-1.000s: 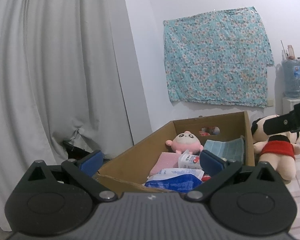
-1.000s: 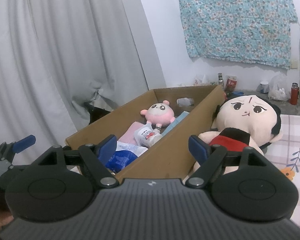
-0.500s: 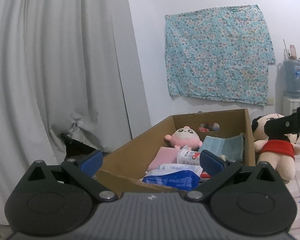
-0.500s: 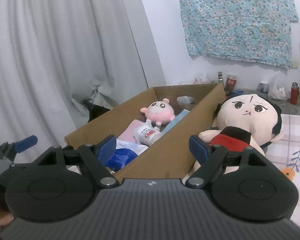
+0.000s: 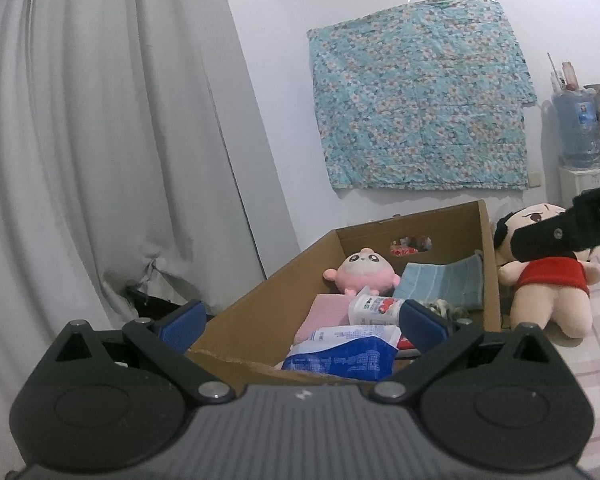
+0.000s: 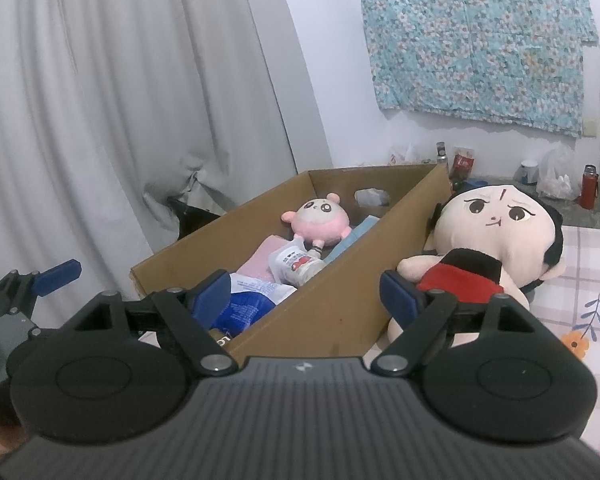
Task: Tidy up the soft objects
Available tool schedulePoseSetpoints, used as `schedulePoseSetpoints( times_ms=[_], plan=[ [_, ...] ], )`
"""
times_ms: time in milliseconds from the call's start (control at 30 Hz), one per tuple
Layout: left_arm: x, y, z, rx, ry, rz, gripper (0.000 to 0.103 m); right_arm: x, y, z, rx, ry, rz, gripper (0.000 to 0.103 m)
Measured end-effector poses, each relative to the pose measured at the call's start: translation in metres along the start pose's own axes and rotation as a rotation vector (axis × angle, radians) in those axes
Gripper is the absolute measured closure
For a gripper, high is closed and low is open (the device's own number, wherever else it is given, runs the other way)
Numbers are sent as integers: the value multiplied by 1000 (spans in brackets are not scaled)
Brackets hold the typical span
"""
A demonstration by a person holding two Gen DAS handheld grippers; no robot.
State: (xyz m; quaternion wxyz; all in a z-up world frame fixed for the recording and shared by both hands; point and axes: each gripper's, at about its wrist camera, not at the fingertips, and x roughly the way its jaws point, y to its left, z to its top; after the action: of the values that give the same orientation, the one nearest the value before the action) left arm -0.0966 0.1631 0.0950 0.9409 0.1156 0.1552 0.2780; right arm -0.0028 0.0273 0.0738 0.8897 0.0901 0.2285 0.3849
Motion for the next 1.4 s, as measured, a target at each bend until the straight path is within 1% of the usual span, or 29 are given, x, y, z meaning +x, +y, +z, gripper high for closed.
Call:
schedulePoseSetpoints(
  times_ms=[267,600,800,1033,1133,1233,1400],
  plan=[
    [3,6,0,-43,28,1,0,-1,3,-2,-15,2,3,20],
    [4,6,0,-44,30,-9,0,-4,1,1,-2,-12,7,20],
    [4,8,-1,-54,25,-11,0,-3,1,1,7,1,-5,20],
    [10,11,-1,-101,65,-24,0,-7,1,4,4,-16,-13,20],
    [10,10,-1,-93,64,-20,0,-9,0,5,10,-21,-9,20],
    [9,7,-1,-60,62,-18,0,-11,-1,5,11,-29,-13,20],
    [13,10,-1,-84,80,-21,0,-12,-1,6,17,-25,-11,20]
  ],
)
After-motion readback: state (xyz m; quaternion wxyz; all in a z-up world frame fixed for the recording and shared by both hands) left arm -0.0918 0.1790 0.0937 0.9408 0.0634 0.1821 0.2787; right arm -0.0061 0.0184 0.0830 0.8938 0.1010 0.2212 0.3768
